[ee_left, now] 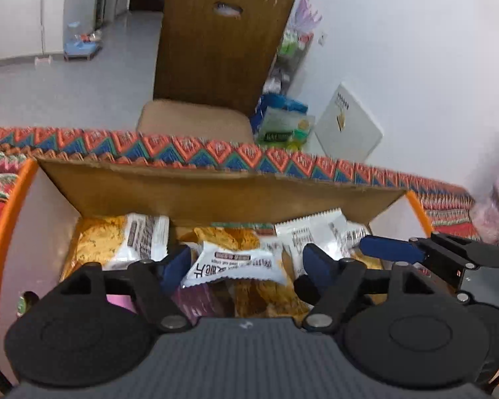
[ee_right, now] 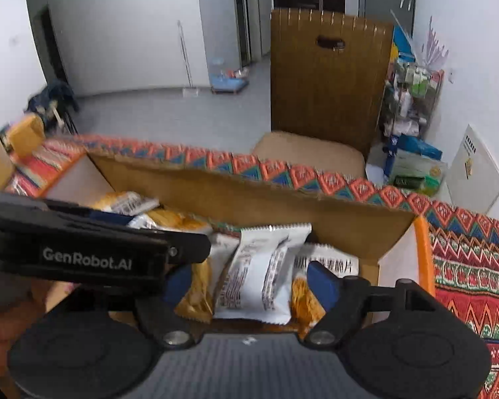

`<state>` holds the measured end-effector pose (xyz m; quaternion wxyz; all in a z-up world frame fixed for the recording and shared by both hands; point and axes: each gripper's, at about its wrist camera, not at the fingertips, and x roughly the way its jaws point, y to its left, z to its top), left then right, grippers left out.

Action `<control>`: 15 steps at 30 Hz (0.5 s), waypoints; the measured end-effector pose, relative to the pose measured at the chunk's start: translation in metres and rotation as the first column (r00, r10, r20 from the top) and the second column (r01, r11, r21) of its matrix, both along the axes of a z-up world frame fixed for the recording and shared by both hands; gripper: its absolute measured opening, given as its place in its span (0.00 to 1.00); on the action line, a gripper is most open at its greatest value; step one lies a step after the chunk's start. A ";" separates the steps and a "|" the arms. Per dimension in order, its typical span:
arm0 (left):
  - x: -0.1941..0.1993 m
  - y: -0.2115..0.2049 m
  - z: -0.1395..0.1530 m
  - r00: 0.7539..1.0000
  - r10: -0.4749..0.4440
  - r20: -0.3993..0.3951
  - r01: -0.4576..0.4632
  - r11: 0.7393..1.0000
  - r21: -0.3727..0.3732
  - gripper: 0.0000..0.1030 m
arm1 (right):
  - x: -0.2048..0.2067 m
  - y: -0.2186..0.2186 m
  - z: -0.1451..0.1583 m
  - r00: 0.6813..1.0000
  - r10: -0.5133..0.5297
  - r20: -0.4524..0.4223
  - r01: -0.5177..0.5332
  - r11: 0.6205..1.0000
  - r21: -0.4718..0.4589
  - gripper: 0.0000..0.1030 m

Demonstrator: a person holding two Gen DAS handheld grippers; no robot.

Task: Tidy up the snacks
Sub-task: 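Carry both packets into the orange box and open both tools, then withdraw both tools from the box back toward the snack pile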

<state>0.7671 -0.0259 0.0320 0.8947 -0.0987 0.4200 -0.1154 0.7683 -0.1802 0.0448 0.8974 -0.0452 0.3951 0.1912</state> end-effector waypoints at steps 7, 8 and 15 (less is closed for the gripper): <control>-0.019 -0.006 0.023 0.999 -0.010 0.036 0.008 0.999 0.045 0.76 | -0.008 -0.009 0.011 0.999 -0.026 0.041 0.028 0.999 -0.046 0.79; -0.024 -0.004 0.028 0.999 -0.008 0.040 0.006 0.999 0.043 0.78 | -0.013 -0.012 0.017 0.998 -0.027 0.048 0.029 0.998 -0.048 0.79; -0.087 0.020 0.072 0.995 -0.013 0.103 0.007 0.998 0.060 0.81 | -0.069 -0.043 0.073 0.989 -0.049 0.137 0.058 0.997 -0.061 0.85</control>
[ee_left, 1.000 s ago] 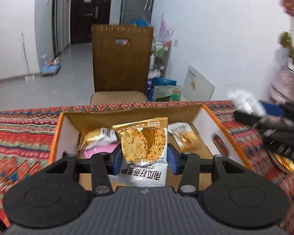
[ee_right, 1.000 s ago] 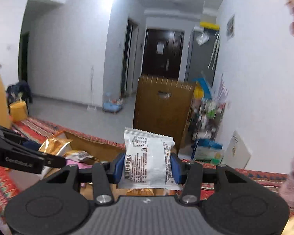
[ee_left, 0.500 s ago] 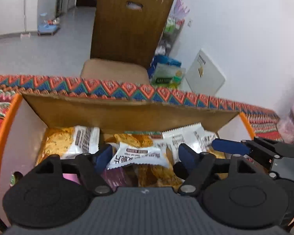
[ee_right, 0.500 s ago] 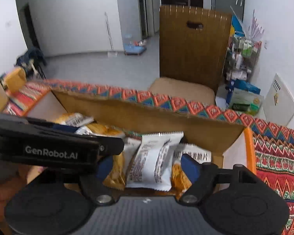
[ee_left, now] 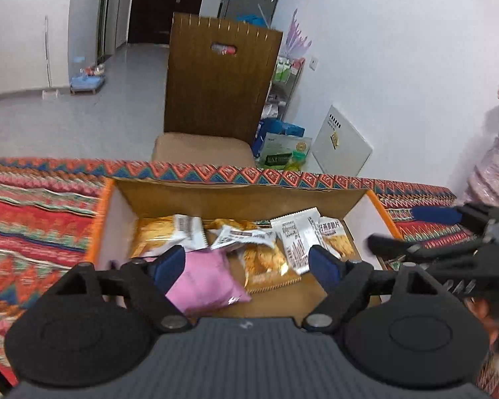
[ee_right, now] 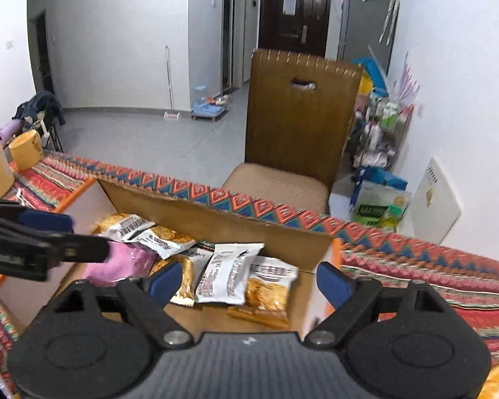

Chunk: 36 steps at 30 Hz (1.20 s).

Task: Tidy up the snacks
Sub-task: 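Withdraw both tools from the box back toward the snack pile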

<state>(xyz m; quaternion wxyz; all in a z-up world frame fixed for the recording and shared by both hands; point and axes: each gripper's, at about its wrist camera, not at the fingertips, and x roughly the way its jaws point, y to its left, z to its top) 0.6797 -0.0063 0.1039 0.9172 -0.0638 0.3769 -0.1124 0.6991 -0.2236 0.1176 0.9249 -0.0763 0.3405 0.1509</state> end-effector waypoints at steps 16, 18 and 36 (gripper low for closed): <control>-0.238 0.026 0.126 0.959 -0.023 0.284 0.008 0.998 0.055 0.94 | -0.215 -0.064 0.114 0.978 -0.020 0.207 -0.004 0.994 0.113 0.98; -0.276 0.028 0.128 0.951 -0.006 0.309 -0.009 0.999 0.047 0.97 | -0.246 -0.069 0.120 0.970 -0.026 0.241 -0.004 0.993 0.121 0.98; -0.535 0.022 0.000 0.871 0.037 0.490 -0.139 0.975 0.172 1.00 | -0.500 -0.080 -0.002 0.940 -0.088 0.328 0.032 0.985 0.172 1.00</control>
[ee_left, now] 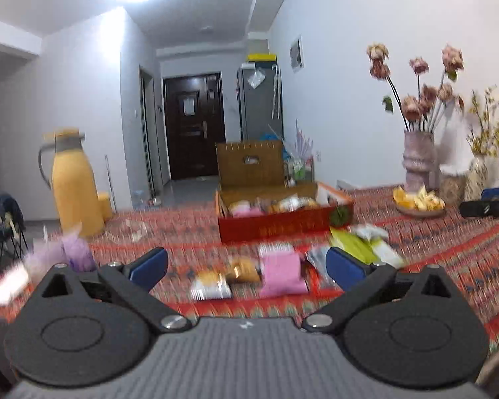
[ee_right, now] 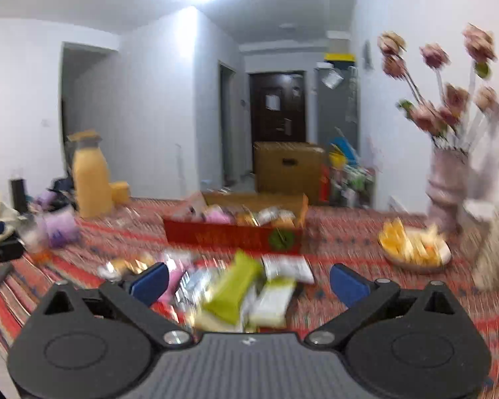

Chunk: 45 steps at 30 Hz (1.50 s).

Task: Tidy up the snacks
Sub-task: 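Withdraw both tools from the box back toward the snack pile, then grasp a pumpkin-seed crisp packet with the left tool while the right tool grasps a white packet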

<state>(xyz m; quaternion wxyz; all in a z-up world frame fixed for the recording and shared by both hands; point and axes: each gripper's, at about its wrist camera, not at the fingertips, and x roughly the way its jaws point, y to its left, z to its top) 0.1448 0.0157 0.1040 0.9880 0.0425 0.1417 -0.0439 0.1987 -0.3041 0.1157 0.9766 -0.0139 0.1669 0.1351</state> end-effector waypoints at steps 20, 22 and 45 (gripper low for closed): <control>0.008 0.024 -0.069 0.980 0.055 -0.191 -0.068 0.996 -0.061 1.00 | -0.035 0.036 -0.108 0.978 -0.143 -0.149 0.142 0.990 -0.021 1.00; 0.021 0.027 -0.071 0.971 0.081 -0.225 -0.096 0.994 -0.058 1.00 | -0.027 0.037 -0.107 0.977 -0.148 -0.155 0.146 0.989 -0.024 1.00; 0.251 0.070 -0.100 0.909 -0.010 -0.417 -0.008 0.999 -0.041 0.76 | 0.204 -0.009 -0.069 0.918 -0.109 -0.381 0.233 0.926 0.297 0.87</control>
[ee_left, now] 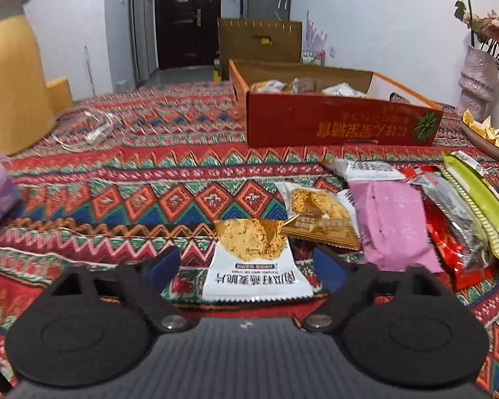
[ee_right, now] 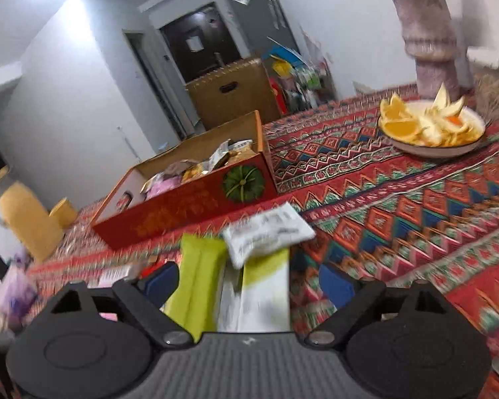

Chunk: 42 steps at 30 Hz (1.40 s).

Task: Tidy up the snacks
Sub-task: 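Grasp a pumpkin-seed crisp packet with the left tool while the right tool grasps a white packet, then carry both packets into the orange box and open both tools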

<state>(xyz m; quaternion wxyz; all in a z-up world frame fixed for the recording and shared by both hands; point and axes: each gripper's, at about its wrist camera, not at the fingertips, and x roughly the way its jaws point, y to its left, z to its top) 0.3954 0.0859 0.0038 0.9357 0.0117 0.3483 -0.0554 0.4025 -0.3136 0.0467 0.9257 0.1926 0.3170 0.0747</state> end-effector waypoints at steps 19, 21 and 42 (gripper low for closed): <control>-0.004 0.019 0.003 0.990 0.125 0.062 -0.126 0.992 0.014 0.48 | 0.104 0.068 -0.038 0.999 -0.029 -0.025 0.018 0.927 -0.375 0.53; -0.013 0.020 0.011 0.987 0.143 0.074 -0.144 0.990 0.009 0.48 | 0.091 0.068 -0.028 1.000 -0.015 0.009 0.017 0.924 -0.382 0.53; -0.170 -0.074 0.042 0.998 0.039 0.055 -0.033 0.993 -0.110 0.48 | -0.173 0.079 -0.017 0.968 0.240 0.069 -0.197 0.903 -0.381 0.54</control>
